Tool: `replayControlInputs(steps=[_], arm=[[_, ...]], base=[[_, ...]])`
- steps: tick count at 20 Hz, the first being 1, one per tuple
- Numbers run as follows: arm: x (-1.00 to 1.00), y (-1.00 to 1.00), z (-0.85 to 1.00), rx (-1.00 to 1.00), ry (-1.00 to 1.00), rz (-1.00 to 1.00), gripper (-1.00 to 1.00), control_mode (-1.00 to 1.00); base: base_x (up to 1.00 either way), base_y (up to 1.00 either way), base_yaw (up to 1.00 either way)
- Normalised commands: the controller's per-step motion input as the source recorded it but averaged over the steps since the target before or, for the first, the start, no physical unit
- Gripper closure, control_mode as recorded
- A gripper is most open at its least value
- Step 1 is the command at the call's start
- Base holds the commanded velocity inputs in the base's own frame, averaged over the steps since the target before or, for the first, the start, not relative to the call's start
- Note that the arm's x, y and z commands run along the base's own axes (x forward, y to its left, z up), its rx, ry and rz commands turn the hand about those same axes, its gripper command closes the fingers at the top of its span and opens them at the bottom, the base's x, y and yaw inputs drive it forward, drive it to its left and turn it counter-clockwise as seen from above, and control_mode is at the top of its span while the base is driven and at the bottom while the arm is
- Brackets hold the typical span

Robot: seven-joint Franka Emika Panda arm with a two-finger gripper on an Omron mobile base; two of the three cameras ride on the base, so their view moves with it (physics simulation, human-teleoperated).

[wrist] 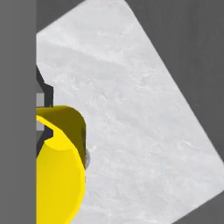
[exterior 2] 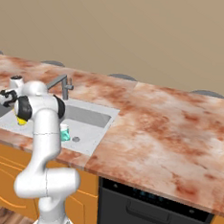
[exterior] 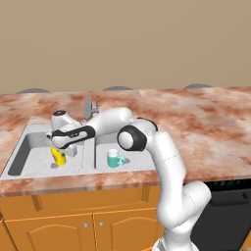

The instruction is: Place the cup in the left basin and the mug in the right basin of the sink.

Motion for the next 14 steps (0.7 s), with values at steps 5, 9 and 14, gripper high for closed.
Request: replayControlInputs(steps=[5, 9, 14], arm=[[0.17, 0.14, -0.35, -0.01, 0.02, -0.1, 1.0, -1.0], [0.17, 0.08, -0.32, -0.01, 0.01, -0.09, 1.0, -1.0], [0.13, 0.06, -0.31, 0.0, 0.01, -0.08, 1.0, -1.0]], base=[[0.0, 0.0, 0.0], [0.0, 0.0, 0.0], [0.0, 0.0, 0.0]])
